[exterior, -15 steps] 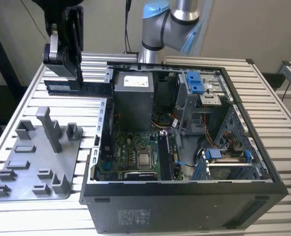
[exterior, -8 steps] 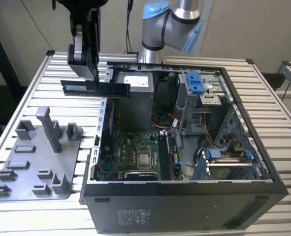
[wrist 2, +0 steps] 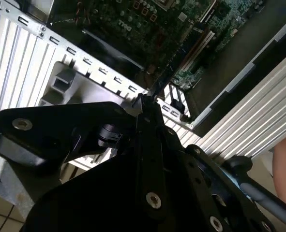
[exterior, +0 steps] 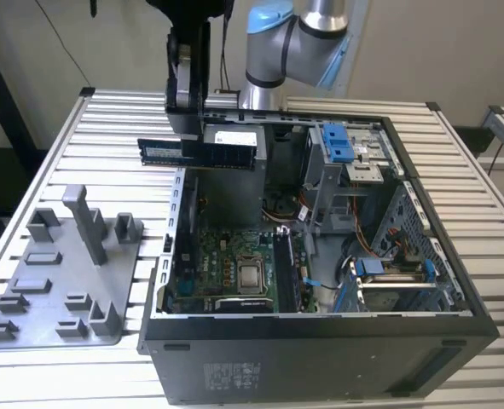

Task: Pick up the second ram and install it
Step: 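Pick up the second ram and move it above second insertion slot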

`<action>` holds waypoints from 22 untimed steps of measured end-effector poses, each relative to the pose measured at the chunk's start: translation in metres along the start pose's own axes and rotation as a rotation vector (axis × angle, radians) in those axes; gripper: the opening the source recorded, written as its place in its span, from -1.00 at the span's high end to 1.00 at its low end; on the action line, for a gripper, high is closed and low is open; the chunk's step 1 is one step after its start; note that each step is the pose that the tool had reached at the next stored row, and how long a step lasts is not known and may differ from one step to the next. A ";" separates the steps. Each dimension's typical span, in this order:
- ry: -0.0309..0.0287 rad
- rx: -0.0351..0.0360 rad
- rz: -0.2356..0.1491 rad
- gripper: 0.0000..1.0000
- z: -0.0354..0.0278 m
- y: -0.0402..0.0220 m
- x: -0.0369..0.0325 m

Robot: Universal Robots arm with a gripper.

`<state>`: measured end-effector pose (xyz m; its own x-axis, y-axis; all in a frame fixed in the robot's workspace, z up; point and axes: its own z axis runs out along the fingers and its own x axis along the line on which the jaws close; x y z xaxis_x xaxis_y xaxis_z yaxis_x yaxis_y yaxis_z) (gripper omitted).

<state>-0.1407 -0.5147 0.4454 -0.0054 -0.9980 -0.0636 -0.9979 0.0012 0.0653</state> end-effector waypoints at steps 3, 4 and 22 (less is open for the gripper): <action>0.0000 -0.0016 0.000 0.73 -0.0009 -0.0135 -0.0001; 0.0000 -0.0023 0.000 0.73 -0.0012 -0.0180 -0.0001; 0.0000 -0.0107 0.001 0.73 -0.0065 -0.0997 -0.0005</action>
<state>-0.0408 -0.5148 0.4454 -0.0061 -0.9980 -0.0636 -0.9971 0.0012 0.0759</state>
